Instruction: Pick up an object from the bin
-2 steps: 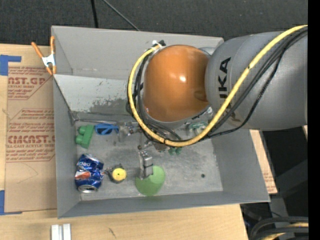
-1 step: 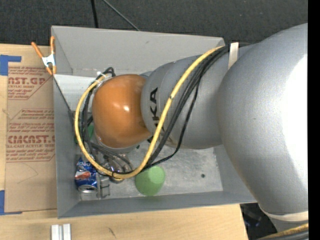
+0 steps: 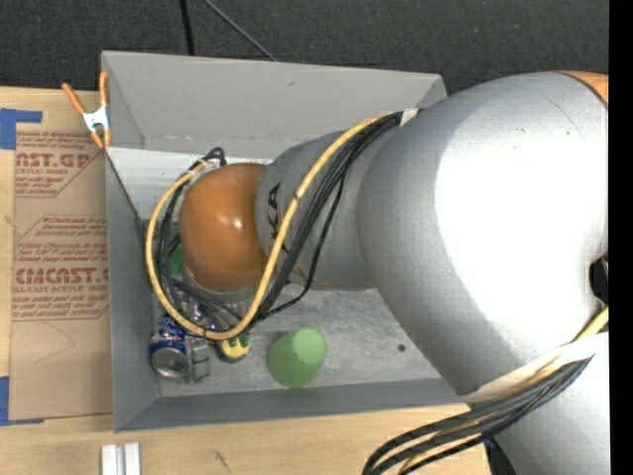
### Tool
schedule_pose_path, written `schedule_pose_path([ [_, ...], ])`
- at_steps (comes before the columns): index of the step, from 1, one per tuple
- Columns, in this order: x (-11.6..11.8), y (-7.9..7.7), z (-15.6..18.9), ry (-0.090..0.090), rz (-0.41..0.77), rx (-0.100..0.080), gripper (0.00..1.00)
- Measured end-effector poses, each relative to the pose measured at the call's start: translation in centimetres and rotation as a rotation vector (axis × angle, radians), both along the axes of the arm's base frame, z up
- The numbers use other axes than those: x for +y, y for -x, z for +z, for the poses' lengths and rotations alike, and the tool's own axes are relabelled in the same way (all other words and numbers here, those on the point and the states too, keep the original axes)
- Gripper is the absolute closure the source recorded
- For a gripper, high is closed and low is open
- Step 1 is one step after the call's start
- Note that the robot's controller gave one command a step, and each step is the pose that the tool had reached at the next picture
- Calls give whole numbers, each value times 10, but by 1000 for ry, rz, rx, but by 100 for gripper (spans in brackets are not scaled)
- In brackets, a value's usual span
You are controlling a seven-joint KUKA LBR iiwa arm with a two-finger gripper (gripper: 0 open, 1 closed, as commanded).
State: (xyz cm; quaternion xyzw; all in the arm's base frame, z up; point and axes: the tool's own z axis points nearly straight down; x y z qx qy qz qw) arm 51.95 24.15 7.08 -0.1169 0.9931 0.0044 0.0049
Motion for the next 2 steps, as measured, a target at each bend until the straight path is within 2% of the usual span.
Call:
schedule_pose_path([
  [1, -3, 1, 0, 7, 0, 6, 100],
  [2, -4, 25, 110, 6, 8, 2, 100],
])
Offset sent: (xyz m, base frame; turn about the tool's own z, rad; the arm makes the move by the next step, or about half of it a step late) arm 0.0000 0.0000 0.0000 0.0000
